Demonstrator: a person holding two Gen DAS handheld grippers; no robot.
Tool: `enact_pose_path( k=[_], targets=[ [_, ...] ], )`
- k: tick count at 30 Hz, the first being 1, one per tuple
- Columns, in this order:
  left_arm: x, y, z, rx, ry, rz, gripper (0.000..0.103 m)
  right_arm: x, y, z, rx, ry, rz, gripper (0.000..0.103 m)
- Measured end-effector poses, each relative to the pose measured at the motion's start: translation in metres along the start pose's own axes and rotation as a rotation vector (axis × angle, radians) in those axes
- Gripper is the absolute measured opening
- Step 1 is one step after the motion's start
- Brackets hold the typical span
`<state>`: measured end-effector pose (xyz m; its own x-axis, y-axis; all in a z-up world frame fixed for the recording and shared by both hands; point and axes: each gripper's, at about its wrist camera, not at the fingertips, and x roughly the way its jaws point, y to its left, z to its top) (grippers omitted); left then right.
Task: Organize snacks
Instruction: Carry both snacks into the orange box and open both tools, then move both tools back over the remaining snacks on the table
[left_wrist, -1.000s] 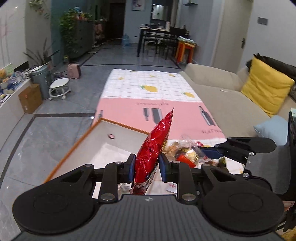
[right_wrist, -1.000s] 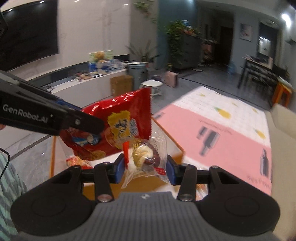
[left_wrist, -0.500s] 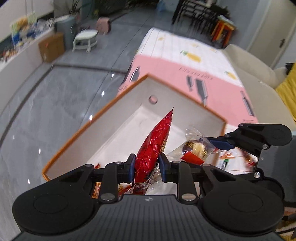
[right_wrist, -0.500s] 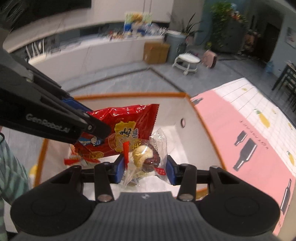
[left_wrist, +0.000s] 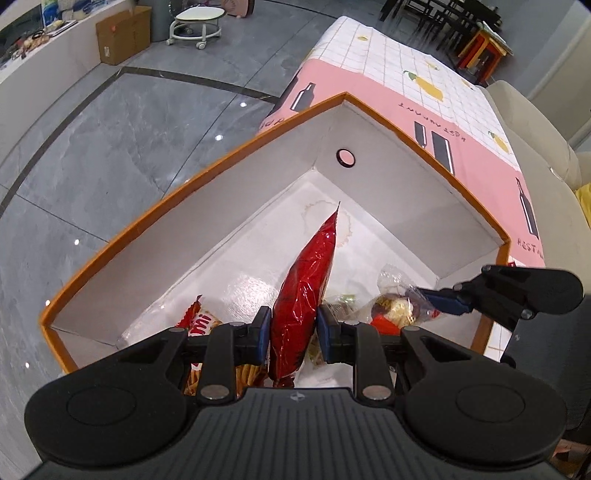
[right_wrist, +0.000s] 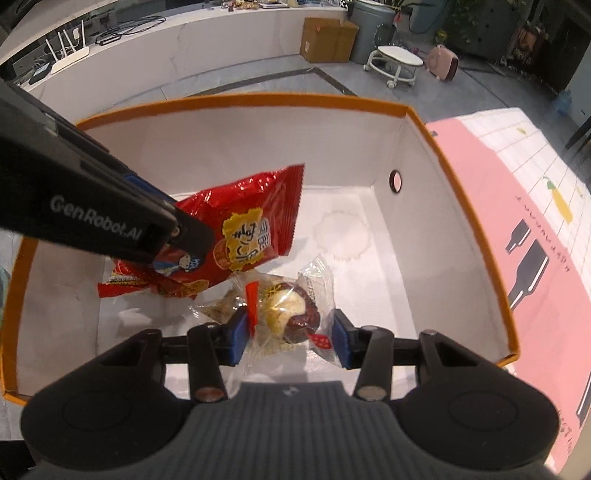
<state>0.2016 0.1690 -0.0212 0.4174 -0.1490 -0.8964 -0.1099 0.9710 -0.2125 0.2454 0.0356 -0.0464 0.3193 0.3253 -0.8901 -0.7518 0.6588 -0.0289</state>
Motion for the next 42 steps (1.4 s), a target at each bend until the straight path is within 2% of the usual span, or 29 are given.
enact_pose_path(
  k=[9, 11, 14, 16, 19, 21, 25, 34, 42],
  targets=[
    [0.004, -0.007, 0.000, 0.022, 0.004, 0.065, 0.028, 0.000, 0.003, -0.006, 0.007, 0.008, -0.006, 0.051],
    [0.001, -0.011, -0.002, 0.038, -0.003, 0.088, 0.033, 0.003, 0.002, -0.002, 0.007, 0.003, -0.013, 0.052],
    [-0.005, -0.017, -0.002, 0.073, -0.019, 0.127, 0.047, -0.002, 0.004, -0.002, 0.004, -0.010, -0.023, 0.055],
    [-0.010, -0.021, -0.002, 0.095, -0.038, 0.142, 0.058, -0.007, 0.005, -0.001, 0.002, -0.025, -0.033, 0.062],
    [-0.020, -0.029, -0.002, 0.121, -0.064, 0.166, 0.065, -0.017, 0.007, 0.001, -0.001, -0.051, -0.044, 0.065],
    [-0.029, -0.034, -0.003, 0.141, -0.088, 0.175, 0.067, -0.025, 0.009, 0.002, -0.003, -0.066, -0.058, 0.075],
    [-0.052, -0.046, -0.006, 0.165, -0.153, 0.184, 0.069, -0.048, 0.015, -0.002, -0.020, -0.130, -0.092, 0.079],
    [-0.114, -0.092, -0.035, 0.239, -0.363, 0.097, 0.074, -0.118, 0.018, -0.037, 0.068, -0.314, -0.173, 0.079],
    [-0.133, -0.133, -0.077, 0.339, -0.458, -0.021, 0.078, -0.166, 0.017, -0.096, 0.199, -0.439, -0.208, 0.079]
  ],
)
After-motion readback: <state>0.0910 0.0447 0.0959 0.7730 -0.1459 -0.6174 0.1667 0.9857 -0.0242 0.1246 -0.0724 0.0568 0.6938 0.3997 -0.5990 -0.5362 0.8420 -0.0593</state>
